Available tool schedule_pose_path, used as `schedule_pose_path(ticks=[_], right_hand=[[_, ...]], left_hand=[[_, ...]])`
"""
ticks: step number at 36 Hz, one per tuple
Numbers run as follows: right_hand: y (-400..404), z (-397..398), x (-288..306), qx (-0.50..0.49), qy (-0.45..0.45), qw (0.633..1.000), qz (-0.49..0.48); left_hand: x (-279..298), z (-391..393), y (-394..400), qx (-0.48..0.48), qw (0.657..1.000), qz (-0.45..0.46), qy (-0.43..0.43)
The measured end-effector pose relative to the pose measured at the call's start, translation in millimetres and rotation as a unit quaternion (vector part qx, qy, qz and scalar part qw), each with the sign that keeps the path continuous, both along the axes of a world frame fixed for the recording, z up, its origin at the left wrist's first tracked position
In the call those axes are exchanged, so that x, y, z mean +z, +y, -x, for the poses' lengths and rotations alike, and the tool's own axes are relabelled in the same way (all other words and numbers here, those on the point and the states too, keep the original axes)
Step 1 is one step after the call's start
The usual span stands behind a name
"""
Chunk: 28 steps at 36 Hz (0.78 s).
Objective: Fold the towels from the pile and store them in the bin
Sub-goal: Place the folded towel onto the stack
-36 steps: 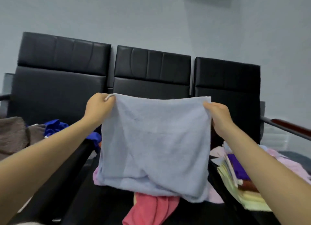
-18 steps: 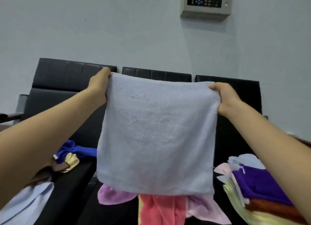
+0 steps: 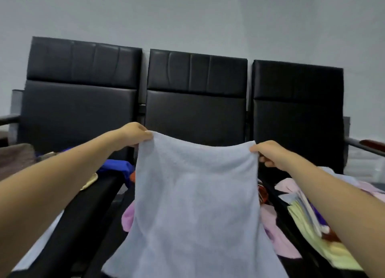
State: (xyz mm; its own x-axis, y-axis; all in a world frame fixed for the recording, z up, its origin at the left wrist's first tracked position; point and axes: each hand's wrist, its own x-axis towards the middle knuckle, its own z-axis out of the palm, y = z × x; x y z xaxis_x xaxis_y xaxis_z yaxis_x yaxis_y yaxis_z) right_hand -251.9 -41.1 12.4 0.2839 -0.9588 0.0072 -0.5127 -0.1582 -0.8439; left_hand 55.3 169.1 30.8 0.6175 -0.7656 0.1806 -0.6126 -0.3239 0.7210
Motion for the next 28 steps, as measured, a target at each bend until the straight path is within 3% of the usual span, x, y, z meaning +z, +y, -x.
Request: schedule_pose_path(ticks=[4, 12, 16, 19, 24, 28], right_hand=[[-19.6, -13.3, -32.3, -0.023, 0.003, 0.999, -0.027], [-48.9, -51.7, -71.3, -0.089, -0.110, 0.987, -0.073], [-56.9, -64.0, -100.9, -0.117, -0.125, 0.980, -0.105], [-54.8, -60.6, -125.7, -0.127, -0.079, 0.988, -0.044], [-26.0, -46.5, -124.9, -0.098, -0.059, 0.992, 0.057], [10.4, -29.2, -117.5, -0.033, -0.073, 0.991, 0.107]], left_hand=[[-34.9, -9.3, -17.5, 0.009, 0.999, -0.020, -0.036], [-89.6, -28.9, -55.8, 0.089, 0.993, 0.064, -0.052], [-122.0, -31.4, -72.8, 0.138, 0.990, 0.006, -0.027], [-142.7, -22.3, -73.9, 0.152, 0.987, -0.043, -0.014], [-155.9, -1.7, -55.5, 0.119, 0.991, -0.036, -0.046], [-138.2, 19.3, -34.2, 0.080, 0.996, 0.036, -0.006]])
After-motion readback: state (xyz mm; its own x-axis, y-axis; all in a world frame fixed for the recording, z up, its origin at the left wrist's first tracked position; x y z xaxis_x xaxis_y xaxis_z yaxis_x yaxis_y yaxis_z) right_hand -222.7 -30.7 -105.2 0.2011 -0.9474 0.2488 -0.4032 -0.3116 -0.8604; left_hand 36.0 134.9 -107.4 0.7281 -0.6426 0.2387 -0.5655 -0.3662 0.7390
